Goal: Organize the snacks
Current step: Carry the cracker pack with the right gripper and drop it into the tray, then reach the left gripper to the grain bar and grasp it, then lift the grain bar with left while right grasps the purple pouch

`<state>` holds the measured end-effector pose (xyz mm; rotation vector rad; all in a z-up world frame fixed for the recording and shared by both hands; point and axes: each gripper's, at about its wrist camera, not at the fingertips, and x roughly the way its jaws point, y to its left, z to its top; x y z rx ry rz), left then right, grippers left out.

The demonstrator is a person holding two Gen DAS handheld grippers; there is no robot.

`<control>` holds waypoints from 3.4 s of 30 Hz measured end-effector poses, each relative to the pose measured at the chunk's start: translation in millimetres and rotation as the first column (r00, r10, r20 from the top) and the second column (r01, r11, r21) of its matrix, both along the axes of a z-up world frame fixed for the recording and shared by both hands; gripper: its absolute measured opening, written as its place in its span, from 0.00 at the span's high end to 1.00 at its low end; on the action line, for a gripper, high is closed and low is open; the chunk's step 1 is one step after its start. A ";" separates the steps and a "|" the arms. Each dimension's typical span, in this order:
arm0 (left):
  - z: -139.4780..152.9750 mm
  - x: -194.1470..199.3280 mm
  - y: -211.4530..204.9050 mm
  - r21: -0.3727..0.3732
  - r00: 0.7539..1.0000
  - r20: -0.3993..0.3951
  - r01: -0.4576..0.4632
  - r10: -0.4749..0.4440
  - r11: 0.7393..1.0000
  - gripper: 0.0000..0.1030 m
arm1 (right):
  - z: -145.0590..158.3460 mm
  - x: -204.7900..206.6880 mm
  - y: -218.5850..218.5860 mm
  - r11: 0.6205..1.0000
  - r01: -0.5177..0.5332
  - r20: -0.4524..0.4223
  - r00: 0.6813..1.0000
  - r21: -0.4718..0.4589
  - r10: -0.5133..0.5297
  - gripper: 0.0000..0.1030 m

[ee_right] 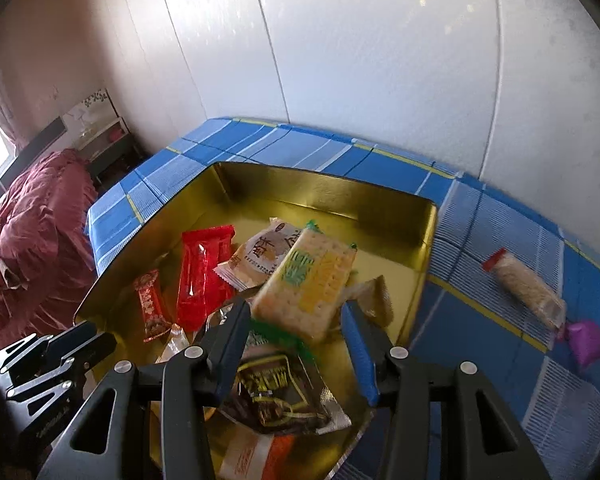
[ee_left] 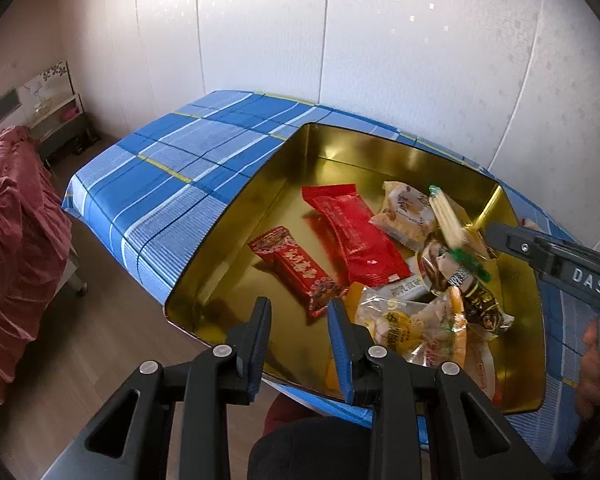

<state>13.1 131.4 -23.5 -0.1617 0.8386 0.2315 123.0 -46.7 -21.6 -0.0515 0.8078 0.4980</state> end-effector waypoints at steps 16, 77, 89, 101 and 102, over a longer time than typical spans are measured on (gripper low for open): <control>17.2 -1.7 -35.5 0.039 0.995 0.014 0.096 -0.096 0.995 0.71 | 7.6 -36.9 -85.9 0.980 0.189 0.045 0.980 0.065 -0.193 0.53; -35.9 254.3 -331.2 -0.102 0.886 -0.282 0.354 -0.369 0.930 0.72 | -67.6 -81.5 -283.1 0.832 0.507 -0.012 0.855 0.225 -0.518 0.53; -35.0 140.8 -295.1 -0.049 0.805 -0.228 0.551 -0.547 0.833 0.72 | -67.8 -81.2 -285.2 0.822 0.515 -0.019 0.850 0.243 -0.527 0.52; -52.9 53.7 -277.9 0.023 0.761 -0.129 0.643 -0.636 0.765 0.71 | -38.6 -52.6 -257.4 0.946 0.316 0.060 0.946 0.070 -0.320 0.51; -53.2 55.0 -275.4 0.006 0.764 -0.120 0.639 -0.634 0.769 0.71 | -35.4 -45.7 -254.0 0.956 0.290 0.068 0.954 0.039 -0.292 0.50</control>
